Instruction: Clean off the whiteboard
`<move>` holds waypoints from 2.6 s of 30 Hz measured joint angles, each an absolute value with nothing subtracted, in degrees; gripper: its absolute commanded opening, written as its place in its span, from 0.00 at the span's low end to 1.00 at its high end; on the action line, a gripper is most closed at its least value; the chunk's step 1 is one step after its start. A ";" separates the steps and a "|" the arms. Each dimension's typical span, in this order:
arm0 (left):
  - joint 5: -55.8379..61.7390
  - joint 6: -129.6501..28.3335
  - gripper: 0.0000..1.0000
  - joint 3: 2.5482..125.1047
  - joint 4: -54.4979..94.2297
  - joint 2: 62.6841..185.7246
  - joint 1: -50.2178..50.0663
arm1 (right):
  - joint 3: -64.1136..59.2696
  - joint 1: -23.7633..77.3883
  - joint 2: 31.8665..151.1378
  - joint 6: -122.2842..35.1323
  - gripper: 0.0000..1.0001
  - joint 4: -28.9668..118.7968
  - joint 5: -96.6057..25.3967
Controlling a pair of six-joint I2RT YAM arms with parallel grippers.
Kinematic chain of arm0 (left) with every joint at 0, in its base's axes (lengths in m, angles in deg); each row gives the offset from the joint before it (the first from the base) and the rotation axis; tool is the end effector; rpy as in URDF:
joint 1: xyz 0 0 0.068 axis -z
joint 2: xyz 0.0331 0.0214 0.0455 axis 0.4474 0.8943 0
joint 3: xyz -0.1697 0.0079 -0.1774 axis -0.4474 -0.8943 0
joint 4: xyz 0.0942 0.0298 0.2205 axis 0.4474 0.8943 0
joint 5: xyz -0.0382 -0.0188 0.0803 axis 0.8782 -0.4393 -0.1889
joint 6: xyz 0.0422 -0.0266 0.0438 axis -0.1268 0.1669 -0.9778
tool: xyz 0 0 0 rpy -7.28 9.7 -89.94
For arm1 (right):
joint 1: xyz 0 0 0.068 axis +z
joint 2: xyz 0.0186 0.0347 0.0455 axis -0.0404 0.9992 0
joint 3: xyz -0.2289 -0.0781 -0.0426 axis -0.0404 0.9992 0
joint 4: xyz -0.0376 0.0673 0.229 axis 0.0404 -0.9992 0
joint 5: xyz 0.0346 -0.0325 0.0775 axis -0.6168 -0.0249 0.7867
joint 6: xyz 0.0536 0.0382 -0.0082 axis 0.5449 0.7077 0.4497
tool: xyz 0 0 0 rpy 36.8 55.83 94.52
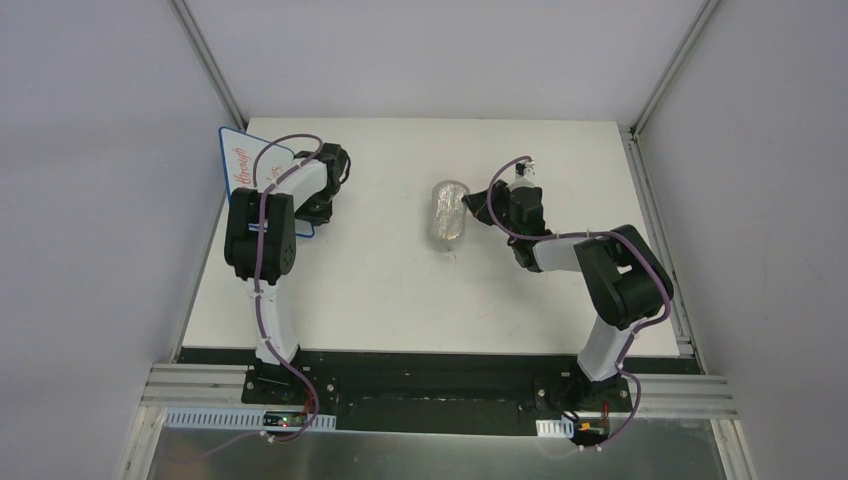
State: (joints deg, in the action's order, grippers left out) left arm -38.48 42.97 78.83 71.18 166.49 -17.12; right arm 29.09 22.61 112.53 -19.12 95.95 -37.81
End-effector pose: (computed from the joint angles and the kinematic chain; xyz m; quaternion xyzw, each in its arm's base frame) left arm 0.3735 -0.0331 0.1443 -0.7251 0.6213 0.0812 0.2856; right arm 0.3282 0.1580 0.1695 0.0104 0.7518 0.3415 0.5639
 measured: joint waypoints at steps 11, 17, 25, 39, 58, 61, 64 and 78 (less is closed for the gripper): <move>-37.36 38.75 0.00 72.56 70.09 161.63 -12.95 | 29.09 22.07 112.53 -19.10 0.00 95.86 -37.81; -36.36 38.91 0.00 66.42 68.38 157.13 -6.32 | 29.23 20.82 112.46 -19.12 0.00 95.79 -37.81; -36.03 43.56 0.00 64.34 69.04 155.93 4.76 | 30.47 19.29 112.37 -19.10 0.00 95.60 -37.81; -34.06 48.81 0.66 71.75 71.86 159.82 16.63 | 31.30 15.77 111.35 -19.12 0.00 94.33 -37.16; -18.02 -6.14 0.99 77.74 69.19 133.99 14.72 | 22.71 14.00 111.67 -24.63 0.00 79.53 -29.49; -12.99 -18.64 0.99 77.76 69.91 127.67 5.98 | 18.38 14.00 112.02 -29.16 0.00 71.86 -26.62; -11.55 -28.85 0.99 77.76 71.25 122.49 -5.60 | 16.29 14.00 112.35 -33.51 0.00 65.63 -24.83; 11.75 -43.78 0.96 73.17 63.16 133.61 -26.30 | 14.27 13.85 118.49 -38.10 0.34 54.99 -17.31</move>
